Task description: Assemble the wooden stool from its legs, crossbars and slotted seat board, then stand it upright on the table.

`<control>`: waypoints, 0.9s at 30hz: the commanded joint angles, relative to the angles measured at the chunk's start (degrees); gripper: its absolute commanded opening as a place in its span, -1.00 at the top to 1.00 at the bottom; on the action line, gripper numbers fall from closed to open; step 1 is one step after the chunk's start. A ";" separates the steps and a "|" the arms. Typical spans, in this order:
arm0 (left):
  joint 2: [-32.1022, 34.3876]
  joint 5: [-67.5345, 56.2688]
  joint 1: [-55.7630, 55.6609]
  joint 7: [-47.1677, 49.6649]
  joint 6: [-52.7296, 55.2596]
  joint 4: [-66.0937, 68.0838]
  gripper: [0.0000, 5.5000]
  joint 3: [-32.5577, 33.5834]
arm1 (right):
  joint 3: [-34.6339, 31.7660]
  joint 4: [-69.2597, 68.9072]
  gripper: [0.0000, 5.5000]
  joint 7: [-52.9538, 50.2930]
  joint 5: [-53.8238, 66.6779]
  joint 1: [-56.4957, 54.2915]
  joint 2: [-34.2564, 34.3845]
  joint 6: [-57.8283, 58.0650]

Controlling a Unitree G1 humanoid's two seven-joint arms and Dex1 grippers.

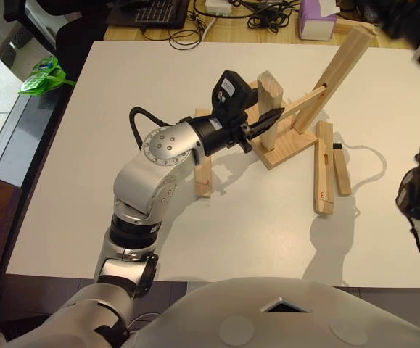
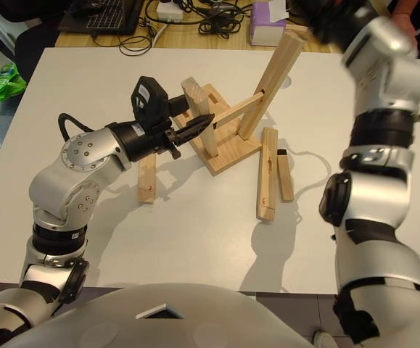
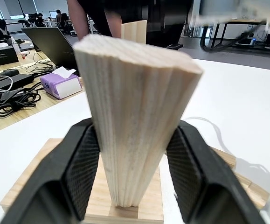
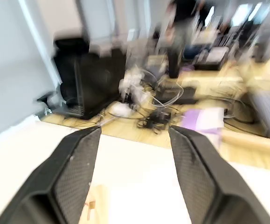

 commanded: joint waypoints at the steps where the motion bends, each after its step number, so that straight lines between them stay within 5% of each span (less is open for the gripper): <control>1: -0.12 0.04 0.11 0.30 0.95 0.29 0.24 0.01 | 5.18 -3.32 0.02 1.30 -1.67 9.90 1.95 7.14; 7: -0.35 0.41 -0.06 0.14 0.66 0.76 0.24 0.01 | -0.74 -4.25 0.02 -2.63 0.31 5.57 2.11 1.00; 14: -0.34 0.41 0.74 0.42 0.44 0.54 0.24 -0.26 | -15.54 -8.95 0.02 -10.43 7.26 0.61 4.55 -12.96; 21: -2.32 0.73 2.88 2.39 -0.90 -0.01 0.24 -0.48 | -20.22 -14.95 0.02 -24.77 0.87 20.16 8.86 -21.79; 27: -4.48 0.53 5.30 4.12 -1.83 -0.65 -0.16 -0.17 | -15.38 -21.24 0.02 -27.79 -3.01 39.84 16.89 -22.72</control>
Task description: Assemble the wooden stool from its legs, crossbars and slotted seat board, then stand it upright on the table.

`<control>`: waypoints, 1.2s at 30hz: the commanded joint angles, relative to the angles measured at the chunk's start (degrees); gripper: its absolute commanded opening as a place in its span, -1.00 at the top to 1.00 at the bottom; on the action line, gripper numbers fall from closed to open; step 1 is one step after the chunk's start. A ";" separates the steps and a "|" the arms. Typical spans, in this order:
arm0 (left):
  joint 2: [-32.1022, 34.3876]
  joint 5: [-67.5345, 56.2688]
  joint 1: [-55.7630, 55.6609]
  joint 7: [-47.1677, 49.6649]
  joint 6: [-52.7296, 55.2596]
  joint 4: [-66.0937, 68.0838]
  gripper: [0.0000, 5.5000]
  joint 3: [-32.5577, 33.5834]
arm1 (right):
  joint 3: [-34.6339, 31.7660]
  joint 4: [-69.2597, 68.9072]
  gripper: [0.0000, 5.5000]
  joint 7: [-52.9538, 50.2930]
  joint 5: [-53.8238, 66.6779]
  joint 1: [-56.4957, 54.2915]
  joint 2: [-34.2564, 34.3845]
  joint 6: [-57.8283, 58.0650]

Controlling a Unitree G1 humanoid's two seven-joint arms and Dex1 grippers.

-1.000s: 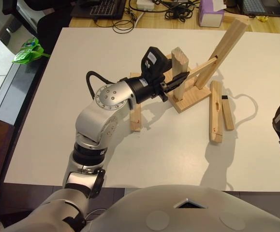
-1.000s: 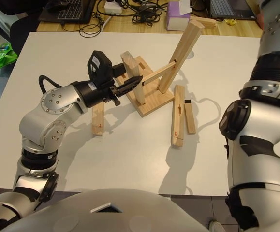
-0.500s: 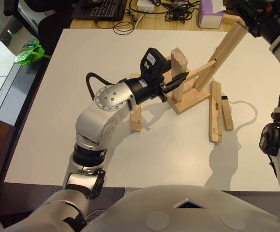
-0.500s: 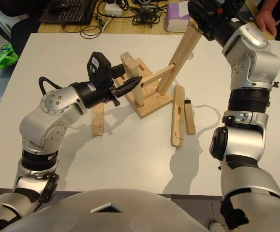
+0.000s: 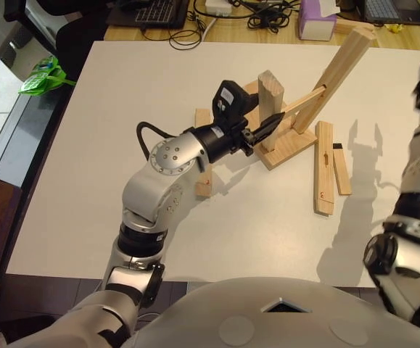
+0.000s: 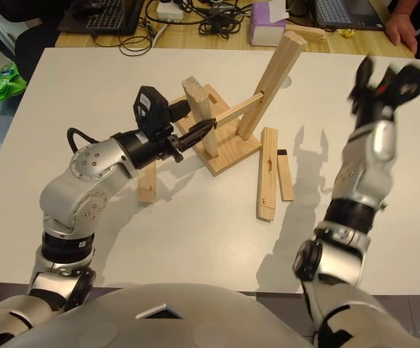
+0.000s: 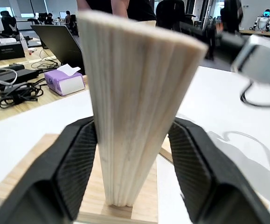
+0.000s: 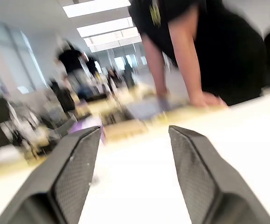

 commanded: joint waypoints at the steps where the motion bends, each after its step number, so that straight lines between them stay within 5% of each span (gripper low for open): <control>1: -0.54 -0.16 0.76 0.51 -0.11 -0.56 -0.22 0.42 | 3.37 -3.96 0.02 0.08 -1.39 6.31 3.20 -0.41; 8: -0.18 -2.33 2.35 -1.15 -0.55 -2.25 -0.60 1.32 | 7.50 -7.67 0.02 3.96 -3.33 11.97 2.65 -3.51; 14: -5.36 1.69 1.85 0.66 -2.69 5.42 -0.93 -6.97 | 3.51 -8.53 0.02 2.62 -1.42 8.54 -0.21 -2.75; 30: -28.41 14.11 -19.45 9.08 -21.01 49.67 -0.94 -9.45 | 0.92 -7.70 0.02 0.39 -0.49 6.75 -1.03 -3.10; 36: -23.25 16.32 -12.09 7.34 -20.12 38.05 -0.94 -12.29 | 2.27 -8.86 0.02 1.71 -1.06 8.29 -0.98 -2.65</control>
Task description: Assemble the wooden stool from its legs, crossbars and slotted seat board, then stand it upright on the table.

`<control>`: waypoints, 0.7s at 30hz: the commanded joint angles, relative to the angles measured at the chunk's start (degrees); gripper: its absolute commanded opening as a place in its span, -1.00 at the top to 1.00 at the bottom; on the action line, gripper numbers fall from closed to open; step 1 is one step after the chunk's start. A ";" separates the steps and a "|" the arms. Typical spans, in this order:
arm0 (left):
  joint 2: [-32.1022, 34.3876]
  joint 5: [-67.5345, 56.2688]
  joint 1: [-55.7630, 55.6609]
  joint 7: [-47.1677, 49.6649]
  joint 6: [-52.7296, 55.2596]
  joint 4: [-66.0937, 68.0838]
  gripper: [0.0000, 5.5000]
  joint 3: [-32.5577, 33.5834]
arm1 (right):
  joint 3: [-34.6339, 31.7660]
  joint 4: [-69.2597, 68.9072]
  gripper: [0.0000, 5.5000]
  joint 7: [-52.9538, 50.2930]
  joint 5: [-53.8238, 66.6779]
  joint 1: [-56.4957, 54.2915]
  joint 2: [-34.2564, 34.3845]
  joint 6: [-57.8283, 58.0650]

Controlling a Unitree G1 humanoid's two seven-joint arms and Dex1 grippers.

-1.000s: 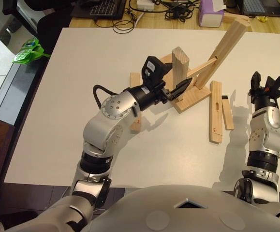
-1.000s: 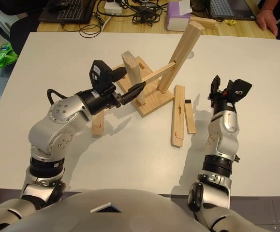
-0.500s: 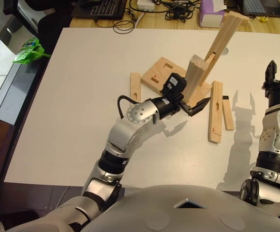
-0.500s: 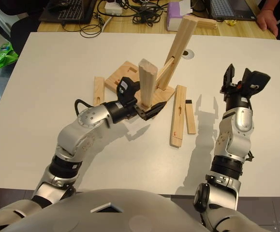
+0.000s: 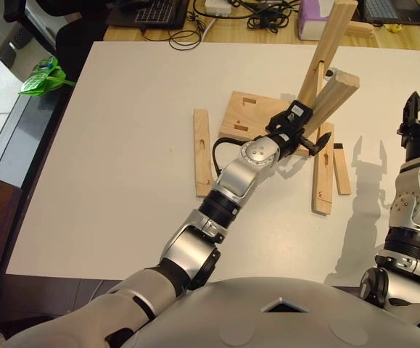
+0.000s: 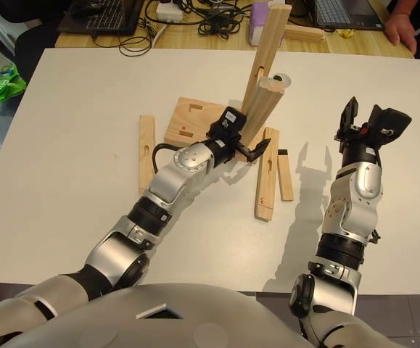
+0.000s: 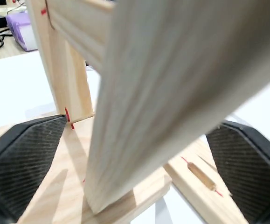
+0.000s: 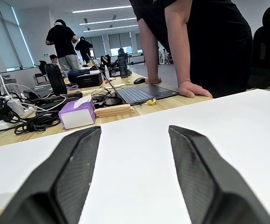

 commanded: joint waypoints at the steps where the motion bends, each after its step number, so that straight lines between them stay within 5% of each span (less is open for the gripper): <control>1: 3.11 0.96 5.59 -2.34 3.34 -17.78 -0.94 -2.11 | 2.12 -1.80 0.02 2.29 -0.85 2.27 -0.92 0.51; 8: 18.88 -11.24 21.87 -11.36 20.01 -51.28 -0.94 5.14 | 11.48 -11.80 0.02 24.30 5.32 9.92 -9.74 9.86; 15: 21.72 -16.32 23.89 -11.76 22.71 -52.37 -0.94 11.28 | 17.13 -27.48 0.02 41.78 21.43 11.92 -23.39 33.59; 21: 19.90 -16.29 20.31 -10.19 21.21 -46.93 -0.94 13.26 | 23.34 -25.28 0.02 36.22 19.80 6.17 -13.93 31.71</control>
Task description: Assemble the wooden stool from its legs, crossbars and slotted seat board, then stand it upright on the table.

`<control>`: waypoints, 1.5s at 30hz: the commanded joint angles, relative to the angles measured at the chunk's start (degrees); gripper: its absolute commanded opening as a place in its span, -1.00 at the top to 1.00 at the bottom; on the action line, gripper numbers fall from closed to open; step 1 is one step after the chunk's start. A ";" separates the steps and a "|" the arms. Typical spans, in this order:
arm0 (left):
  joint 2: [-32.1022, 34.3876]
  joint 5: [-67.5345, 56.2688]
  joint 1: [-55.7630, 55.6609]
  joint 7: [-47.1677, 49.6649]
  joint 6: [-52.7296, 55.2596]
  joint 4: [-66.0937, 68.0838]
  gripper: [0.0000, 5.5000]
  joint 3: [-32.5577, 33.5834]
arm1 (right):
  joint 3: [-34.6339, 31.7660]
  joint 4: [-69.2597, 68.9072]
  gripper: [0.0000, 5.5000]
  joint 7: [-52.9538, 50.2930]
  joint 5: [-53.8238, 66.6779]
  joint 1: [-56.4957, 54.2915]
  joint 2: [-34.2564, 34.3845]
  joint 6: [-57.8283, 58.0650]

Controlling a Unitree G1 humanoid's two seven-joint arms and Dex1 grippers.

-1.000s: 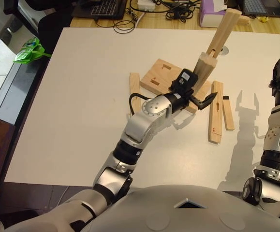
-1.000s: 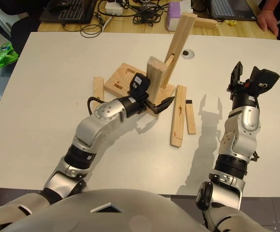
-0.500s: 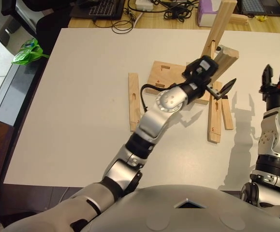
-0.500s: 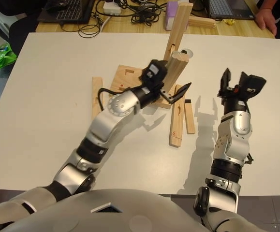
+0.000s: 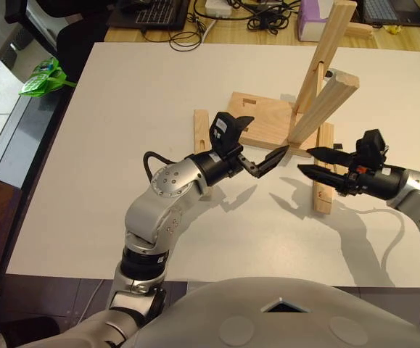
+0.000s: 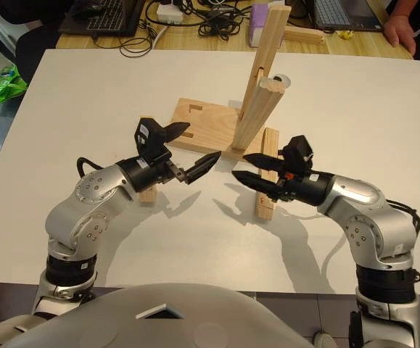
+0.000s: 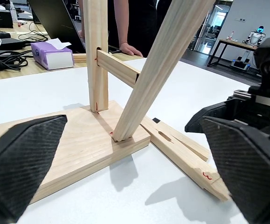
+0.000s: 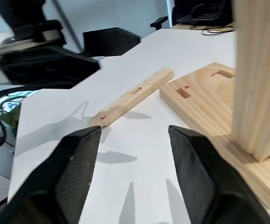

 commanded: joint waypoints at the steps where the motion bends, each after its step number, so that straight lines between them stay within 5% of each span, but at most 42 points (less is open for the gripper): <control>1: -1.37 -0.01 -3.30 1.35 -0.99 3.90 -0.94 1.59 | 4.47 5.94 0.02 -7.94 -6.59 -4.11 10.49 -8.25; 8: -1.52 0.30 -4.97 2.10 -2.27 6.68 -0.94 2.89 | 8.96 24.95 0.02 -29.96 -27.46 -7.88 29.36 -34.01; 21: -1.78 0.59 -5.40 3.47 -2.96 8.74 -0.94 4.77 | -6.63 35.32 0.02 -42.56 -30.15 -15.75 26.89 -41.16; 26: -1.52 0.98 -5.16 3.57 -2.93 8.78 -0.94 4.10 | -2.13 28.80 0.02 -34.13 -27.06 -15.34 26.30 -35.38; 38: 3.87 3.56 -2.28 0.50 -2.44 8.70 -0.94 1.07 | 1.96 -2.05 0.02 -14.27 -12.64 -4.22 7.85 -7.20; 42: 5.79 2.77 -0.30 -0.65 -1.37 5.49 -0.94 1.40 | -2.74 -4.63 0.02 -6.83 -12.74 -1.28 -3.29 -6.71; 45: 5.68 2.25 0.37 0.82 -1.47 4.68 -0.94 4.17 | -10.18 0.56 0.02 -8.84 -16.13 1.41 -4.87 -12.17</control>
